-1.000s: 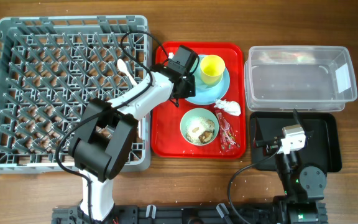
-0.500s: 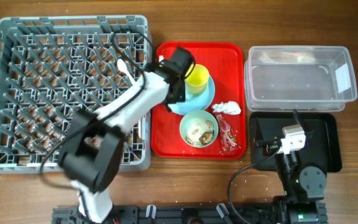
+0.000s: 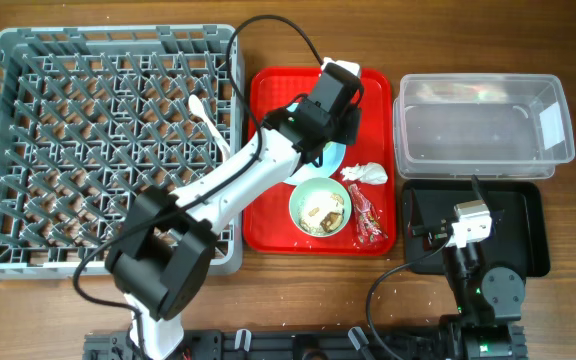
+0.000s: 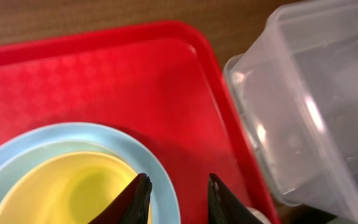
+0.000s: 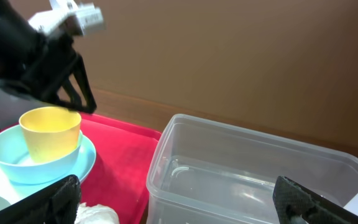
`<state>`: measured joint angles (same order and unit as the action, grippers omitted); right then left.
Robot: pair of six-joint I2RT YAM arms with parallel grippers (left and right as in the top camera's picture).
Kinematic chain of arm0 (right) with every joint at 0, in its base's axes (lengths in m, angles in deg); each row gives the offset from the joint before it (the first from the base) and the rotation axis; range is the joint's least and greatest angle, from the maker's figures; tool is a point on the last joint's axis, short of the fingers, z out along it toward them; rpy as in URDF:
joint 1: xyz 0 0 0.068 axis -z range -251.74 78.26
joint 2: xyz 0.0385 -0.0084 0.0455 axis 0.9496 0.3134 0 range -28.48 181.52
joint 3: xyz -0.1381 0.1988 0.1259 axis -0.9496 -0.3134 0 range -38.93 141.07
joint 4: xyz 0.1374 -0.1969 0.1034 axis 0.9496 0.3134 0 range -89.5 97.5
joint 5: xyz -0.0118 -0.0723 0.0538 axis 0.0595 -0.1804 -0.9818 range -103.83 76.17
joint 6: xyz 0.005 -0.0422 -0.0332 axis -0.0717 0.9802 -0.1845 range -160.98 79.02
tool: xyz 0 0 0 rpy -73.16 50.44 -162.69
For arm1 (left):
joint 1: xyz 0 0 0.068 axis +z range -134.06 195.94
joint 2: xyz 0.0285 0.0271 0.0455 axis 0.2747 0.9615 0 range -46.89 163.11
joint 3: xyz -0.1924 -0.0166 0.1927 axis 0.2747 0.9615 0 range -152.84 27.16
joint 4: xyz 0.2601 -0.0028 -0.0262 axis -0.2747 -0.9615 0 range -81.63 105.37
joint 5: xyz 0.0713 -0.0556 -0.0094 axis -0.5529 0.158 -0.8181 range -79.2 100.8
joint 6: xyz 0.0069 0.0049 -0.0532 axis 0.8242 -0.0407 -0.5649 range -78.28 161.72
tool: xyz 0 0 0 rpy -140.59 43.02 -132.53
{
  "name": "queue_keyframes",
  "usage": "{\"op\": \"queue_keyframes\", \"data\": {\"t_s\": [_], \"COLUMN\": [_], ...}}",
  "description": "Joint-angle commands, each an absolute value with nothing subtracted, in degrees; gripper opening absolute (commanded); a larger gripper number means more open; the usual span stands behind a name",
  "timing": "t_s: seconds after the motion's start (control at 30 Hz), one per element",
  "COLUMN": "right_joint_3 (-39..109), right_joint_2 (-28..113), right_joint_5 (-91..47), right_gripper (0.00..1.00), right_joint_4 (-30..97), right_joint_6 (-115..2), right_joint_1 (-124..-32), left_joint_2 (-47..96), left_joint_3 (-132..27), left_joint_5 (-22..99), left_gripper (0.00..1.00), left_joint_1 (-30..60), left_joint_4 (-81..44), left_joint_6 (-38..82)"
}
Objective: Sort waste into correct bins and load items into the dishwasher rack
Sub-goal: 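Reach the left gripper into the yellow cup and grasp its rim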
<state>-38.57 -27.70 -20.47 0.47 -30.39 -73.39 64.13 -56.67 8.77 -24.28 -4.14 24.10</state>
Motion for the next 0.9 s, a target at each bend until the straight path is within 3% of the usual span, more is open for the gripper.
{"op": "queue_keyframes", "data": {"t_s": [0.0,0.17,0.73,0.87], "right_joint_3": [-38.63,-38.63,-38.63,-38.63], "right_joint_2": [-27.94,-27.94,-27.94,-27.94], "right_joint_5": [-20.77,-20.77,-20.77,-20.77], "right_gripper": [1.0,1.0,1.0,1.0], "right_joint_4": [0.12,0.12,0.12,0.12], "right_joint_6": [-30.46,-30.43,-30.43,-30.43], "right_joint_1": [-73.15,-73.15,-73.15,-73.15], "left_joint_2": [66.44,66.49,66.49,66.49], "left_joint_3": [-56.52,-56.47,-56.41,-56.37], "left_joint_5": [8.77,7.9,4.93,4.93], "left_gripper": [0.3,0.22,0.17,0.12], "left_joint_1": [-24.33,-24.28,-24.94,-25.05], "left_joint_4": [-5.03,-8.4,-12.79,-13.93], "left_joint_6": [25.08,25.06,25.04,25.04]}}
